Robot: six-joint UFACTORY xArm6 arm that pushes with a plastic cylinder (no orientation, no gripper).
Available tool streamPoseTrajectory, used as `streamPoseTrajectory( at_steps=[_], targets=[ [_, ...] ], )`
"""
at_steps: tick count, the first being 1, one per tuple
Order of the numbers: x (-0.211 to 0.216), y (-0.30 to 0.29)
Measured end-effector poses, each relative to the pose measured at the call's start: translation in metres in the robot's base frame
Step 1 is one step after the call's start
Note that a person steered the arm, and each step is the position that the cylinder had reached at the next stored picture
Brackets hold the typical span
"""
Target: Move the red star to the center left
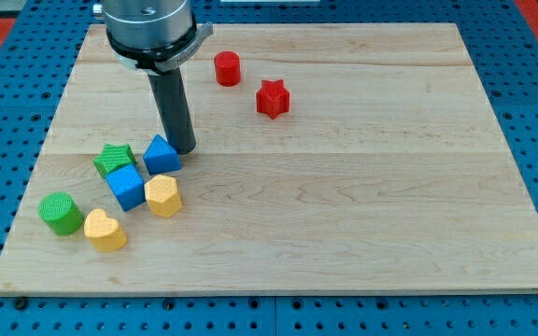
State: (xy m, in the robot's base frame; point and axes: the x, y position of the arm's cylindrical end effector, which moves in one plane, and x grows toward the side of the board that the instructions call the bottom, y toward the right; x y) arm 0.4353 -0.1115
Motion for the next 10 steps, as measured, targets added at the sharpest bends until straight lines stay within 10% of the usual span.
streamPoseTrajectory(
  at_steps=[1,4,7,9,10],
  targets=[
    [0.038,-0.035],
    [-0.1,0.133],
    [-0.117,0.214],
    [-0.156,0.174],
    [-0.082,0.059]
  ],
)
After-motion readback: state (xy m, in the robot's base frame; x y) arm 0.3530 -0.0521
